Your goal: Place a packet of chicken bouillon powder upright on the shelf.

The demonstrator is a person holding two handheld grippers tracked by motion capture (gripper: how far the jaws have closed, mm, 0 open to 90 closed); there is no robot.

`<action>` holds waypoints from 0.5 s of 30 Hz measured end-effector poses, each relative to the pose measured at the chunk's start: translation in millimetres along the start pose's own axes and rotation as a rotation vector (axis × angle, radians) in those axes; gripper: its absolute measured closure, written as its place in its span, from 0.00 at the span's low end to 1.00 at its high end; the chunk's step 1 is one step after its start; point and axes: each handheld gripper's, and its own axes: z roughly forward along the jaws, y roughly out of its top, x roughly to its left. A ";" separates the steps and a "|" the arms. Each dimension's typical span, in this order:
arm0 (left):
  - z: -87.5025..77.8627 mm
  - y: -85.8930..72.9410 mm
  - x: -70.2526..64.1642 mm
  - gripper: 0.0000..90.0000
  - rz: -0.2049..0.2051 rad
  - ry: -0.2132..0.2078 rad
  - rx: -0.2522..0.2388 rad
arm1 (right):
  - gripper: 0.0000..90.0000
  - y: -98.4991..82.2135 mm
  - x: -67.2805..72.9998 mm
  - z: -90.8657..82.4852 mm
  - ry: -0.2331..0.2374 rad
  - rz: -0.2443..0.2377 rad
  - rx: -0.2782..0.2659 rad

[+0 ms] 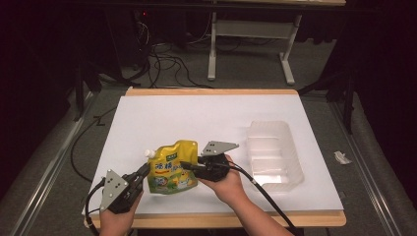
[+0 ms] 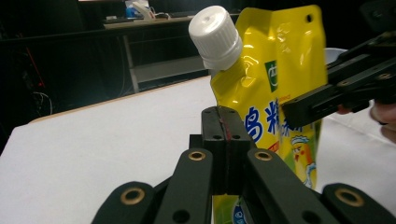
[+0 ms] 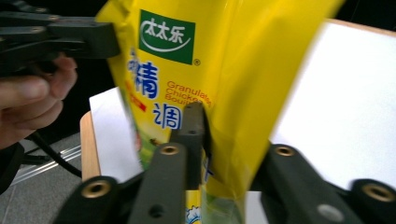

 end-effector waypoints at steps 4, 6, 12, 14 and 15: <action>7.1 3.0 -2.8 1.00 -0.005 -0.016 -0.004 | 0.95 0.7 7.0 -16.8 -0.017 -0.035 -0.019; 10.1 4.6 -5.2 1.00 -0.003 -0.023 -0.007 | 0.95 0.7 8.2 -20.5 -0.024 -0.041 -0.020; 29.0 13.9 -26.5 1.00 0.020 -0.079 -0.015 | 0.96 -7.0 9.3 -58.0 -0.075 -0.069 -0.045; 34.7 15.9 -33.3 1.00 0.031 -0.094 -0.013 | 0.97 -11.2 6.9 -69.2 -0.091 -0.071 -0.055; 38.0 16.9 -36.4 1.00 0.027 -0.103 -0.014 | 0.97 -12.7 6.4 -72.9 -0.096 -0.067 -0.054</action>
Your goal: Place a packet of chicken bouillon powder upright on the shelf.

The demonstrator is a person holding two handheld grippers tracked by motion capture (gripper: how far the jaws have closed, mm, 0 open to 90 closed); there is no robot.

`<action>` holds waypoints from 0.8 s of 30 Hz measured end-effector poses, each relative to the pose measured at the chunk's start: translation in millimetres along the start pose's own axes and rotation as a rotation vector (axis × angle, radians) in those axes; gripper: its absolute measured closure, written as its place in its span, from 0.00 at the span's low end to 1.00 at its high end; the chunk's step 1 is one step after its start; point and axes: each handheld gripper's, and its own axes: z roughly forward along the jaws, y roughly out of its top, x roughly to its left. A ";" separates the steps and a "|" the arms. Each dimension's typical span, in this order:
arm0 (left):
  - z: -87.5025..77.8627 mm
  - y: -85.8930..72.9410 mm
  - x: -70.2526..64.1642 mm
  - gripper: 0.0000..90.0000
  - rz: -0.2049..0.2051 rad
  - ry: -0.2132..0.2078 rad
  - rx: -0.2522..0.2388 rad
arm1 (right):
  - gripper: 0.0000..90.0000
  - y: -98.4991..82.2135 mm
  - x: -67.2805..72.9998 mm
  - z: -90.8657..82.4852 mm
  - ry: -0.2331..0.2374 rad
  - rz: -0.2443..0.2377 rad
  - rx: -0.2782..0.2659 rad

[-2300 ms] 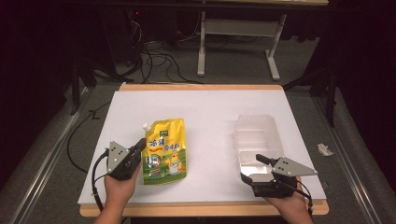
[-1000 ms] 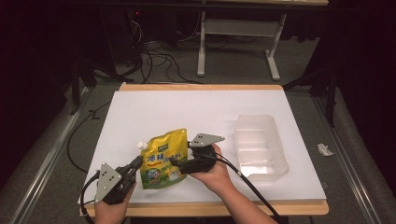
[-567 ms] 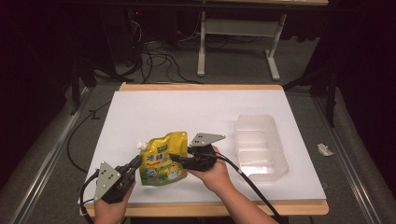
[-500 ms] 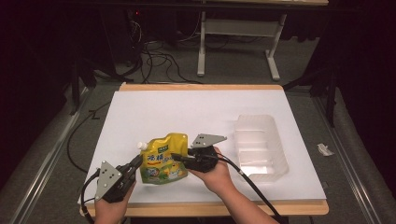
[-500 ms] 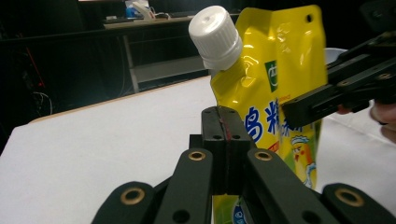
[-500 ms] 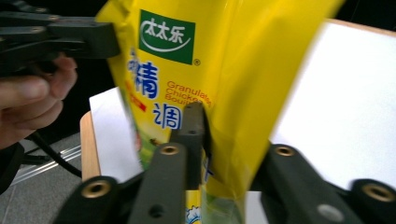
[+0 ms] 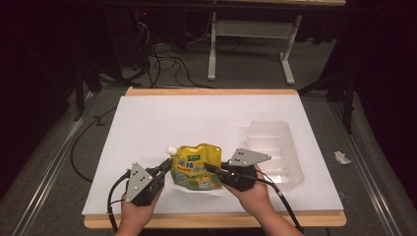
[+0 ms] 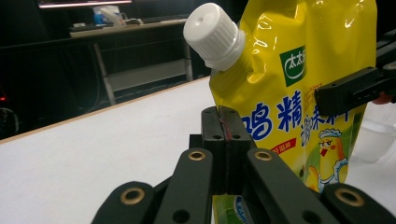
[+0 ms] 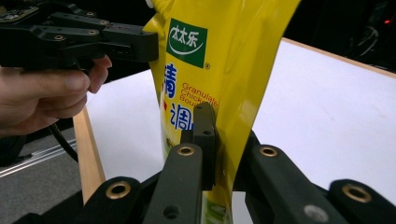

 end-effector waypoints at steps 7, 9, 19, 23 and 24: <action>30.8 4.5 -17.2 1.00 -0.008 -0.048 0.009 | 0.97 -14.0 -9.7 -29.1 -0.068 0.008 -0.007; 37.6 3.0 -20.9 1.00 -0.005 -0.061 0.019 | 0.97 -18.4 -11.0 -34.4 -0.080 0.015 -0.004; 40.9 -3.9 -27.9 1.00 0.023 -0.088 0.033 | 0.95 -38.1 -12.3 -42.9 -0.081 0.013 -0.016; 38.8 -4.7 -27.5 0.99 0.003 -0.097 0.028 | 0.83 -40.4 -13.8 -43.2 -0.033 0.027 -0.021; 38.3 -4.7 -27.3 0.98 -0.002 -0.100 0.029 | 0.81 -40.6 -14.3 -42.7 -0.029 0.032 -0.018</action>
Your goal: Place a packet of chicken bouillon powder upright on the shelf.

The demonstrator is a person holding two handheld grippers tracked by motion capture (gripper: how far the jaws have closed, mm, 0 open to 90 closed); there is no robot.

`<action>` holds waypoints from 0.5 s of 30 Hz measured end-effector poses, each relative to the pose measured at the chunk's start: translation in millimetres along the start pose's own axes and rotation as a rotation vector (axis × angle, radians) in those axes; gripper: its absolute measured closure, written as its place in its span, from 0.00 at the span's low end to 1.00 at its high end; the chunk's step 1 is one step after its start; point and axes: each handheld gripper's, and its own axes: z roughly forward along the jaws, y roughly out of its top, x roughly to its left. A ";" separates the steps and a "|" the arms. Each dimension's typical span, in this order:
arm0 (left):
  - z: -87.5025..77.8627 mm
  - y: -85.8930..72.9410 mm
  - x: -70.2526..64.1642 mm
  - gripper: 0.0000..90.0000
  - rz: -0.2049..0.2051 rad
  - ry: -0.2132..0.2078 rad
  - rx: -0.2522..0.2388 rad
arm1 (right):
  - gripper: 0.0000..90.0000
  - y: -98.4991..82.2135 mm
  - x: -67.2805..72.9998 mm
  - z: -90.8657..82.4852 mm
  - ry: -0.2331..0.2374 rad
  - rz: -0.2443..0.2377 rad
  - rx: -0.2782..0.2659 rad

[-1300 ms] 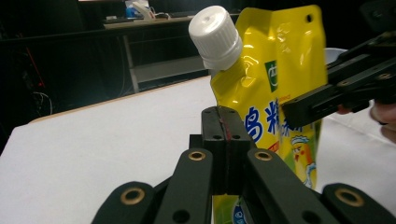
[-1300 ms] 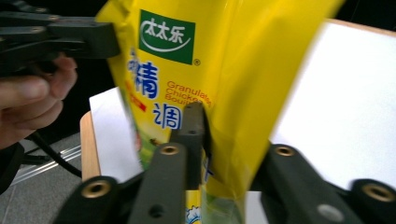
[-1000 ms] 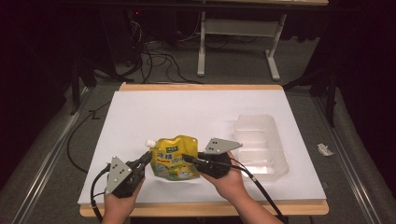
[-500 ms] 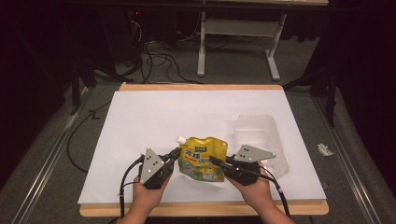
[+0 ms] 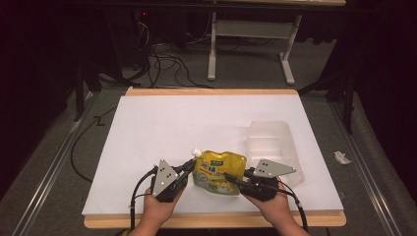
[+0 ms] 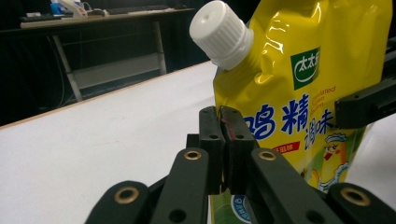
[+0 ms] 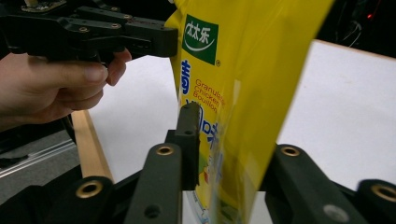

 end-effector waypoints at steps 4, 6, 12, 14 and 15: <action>-0.5 -0.1 0.8 0.95 -0.017 -0.003 -0.001 | 0.77 -1.7 0.0 6.8 0.031 0.012 0.022; -1.2 -0.6 1.9 0.94 -0.022 -0.004 0.003 | 0.81 -3.1 0.8 10.5 0.032 0.007 0.032; -6.1 -8.7 11.6 0.68 -0.039 -0.008 0.053 | 0.94 -3.1 1.9 11.7 0.057 0.008 0.036; -6.6 -10.2 13.2 0.65 -0.041 -0.007 0.060 | 0.94 -3.0 2.4 11.6 0.055 0.008 0.035; -7.0 -11.0 14.2 0.61 -0.048 -0.009 0.062 | 0.94 -2.7 3.1 11.4 0.052 0.007 0.035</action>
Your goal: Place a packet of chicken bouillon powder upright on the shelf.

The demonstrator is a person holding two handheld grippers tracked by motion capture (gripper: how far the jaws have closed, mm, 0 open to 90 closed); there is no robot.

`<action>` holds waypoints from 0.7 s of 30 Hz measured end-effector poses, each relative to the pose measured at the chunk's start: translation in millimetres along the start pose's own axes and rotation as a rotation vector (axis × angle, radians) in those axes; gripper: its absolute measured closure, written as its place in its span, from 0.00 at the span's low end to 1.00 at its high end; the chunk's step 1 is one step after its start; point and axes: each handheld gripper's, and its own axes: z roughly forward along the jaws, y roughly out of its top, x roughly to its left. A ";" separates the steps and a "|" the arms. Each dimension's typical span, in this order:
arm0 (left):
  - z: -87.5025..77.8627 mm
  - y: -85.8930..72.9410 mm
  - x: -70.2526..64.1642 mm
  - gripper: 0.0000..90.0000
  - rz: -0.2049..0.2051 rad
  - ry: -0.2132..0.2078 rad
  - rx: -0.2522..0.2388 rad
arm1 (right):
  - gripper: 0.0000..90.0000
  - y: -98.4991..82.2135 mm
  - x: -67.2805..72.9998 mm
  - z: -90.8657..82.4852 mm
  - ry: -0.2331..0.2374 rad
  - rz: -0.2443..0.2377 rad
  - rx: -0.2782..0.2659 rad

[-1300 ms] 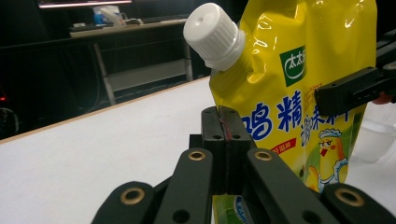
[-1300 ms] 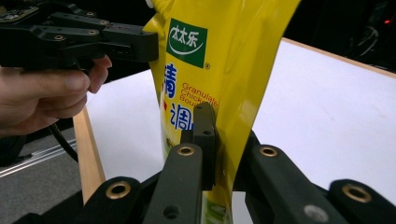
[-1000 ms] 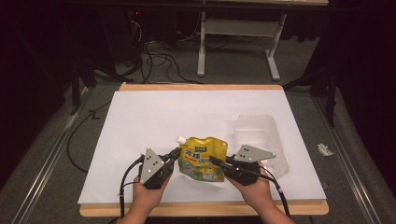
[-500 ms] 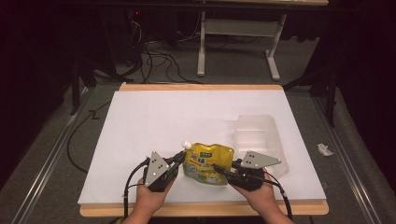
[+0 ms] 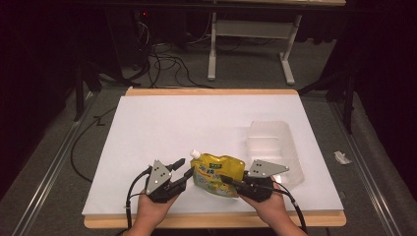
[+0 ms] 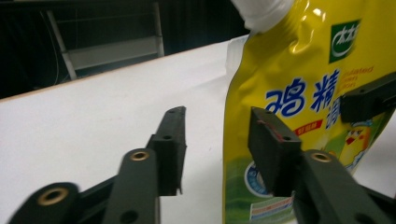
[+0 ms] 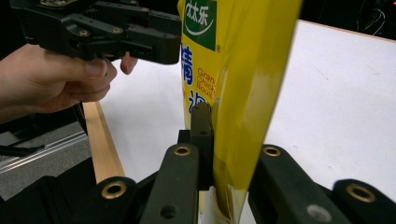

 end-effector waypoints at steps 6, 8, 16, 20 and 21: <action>-0.6 -1.7 5.0 0.53 -0.023 0.005 0.009 | 0.96 1.9 3.5 -1.3 -0.007 0.002 -0.007; -1.1 -2.4 6.6 0.51 -0.021 0.011 0.007 | 0.96 2.6 3.8 -2.9 -0.010 0.004 -0.010; -3.9 -4.6 15.5 0.45 -0.042 0.045 -0.004 | 0.96 4.9 0.4 -12.4 -0.024 0.018 -0.041; -4.0 -5.1 17.3 0.43 -0.042 0.050 0.000 | 0.96 6.2 -0.7 -17.8 -0.030 0.026 -0.052; -4.0 -5.2 17.6 0.43 -0.042 0.049 0.002 | 0.96 6.5 -1.0 -18.6 -0.030 0.024 -0.054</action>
